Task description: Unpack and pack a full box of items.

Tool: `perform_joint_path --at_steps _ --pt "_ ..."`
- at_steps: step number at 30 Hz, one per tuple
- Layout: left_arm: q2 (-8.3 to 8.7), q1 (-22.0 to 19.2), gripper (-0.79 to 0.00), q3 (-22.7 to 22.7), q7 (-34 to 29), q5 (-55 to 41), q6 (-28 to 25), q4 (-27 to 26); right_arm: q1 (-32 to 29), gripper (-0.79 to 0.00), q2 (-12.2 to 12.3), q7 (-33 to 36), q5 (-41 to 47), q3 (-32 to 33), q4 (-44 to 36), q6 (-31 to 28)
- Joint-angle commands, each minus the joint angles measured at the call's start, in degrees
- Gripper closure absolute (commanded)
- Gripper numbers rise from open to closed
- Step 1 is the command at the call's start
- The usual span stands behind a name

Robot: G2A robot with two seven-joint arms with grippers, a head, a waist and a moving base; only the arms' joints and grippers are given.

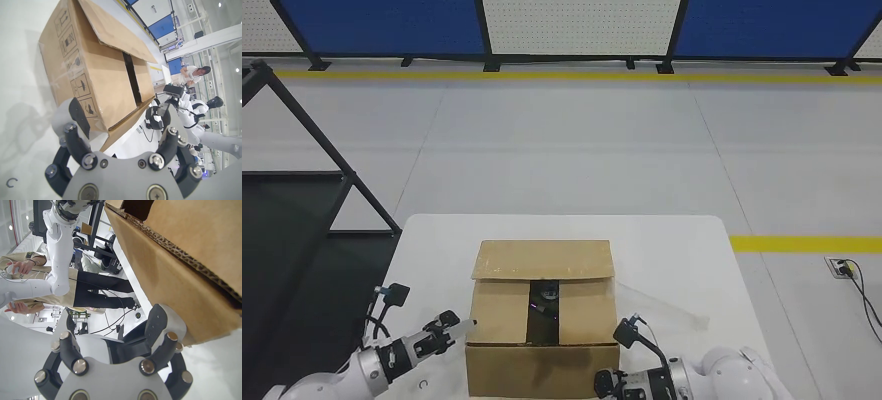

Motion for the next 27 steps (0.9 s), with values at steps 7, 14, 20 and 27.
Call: perform_joint_path --at_steps 7,14,20,27 --pt "0.07 0.12 -0.785 -0.27 0.35 -0.44 0.54 0.08 -2.32 -0.785 0.97 0.95 3.43 3.36 -5.63 -1.76" --pt "0.07 0.12 -0.785 -0.27 0.35 -0.44 0.54 0.08 -2.31 -0.785 1.72 -0.24 10.30 8.16 -9.66 3.13" --pt "0.07 0.12 -0.785 -0.27 0.35 -0.44 0.54 0.08 3.46 -0.785 1.10 -7.17 17.92 8.26 -5.64 15.29" --pt "0.07 0.12 -0.785 -0.27 0.35 -0.44 0.54 0.08 4.93 -0.785 0.91 -8.68 18.42 7.74 -4.83 17.58"
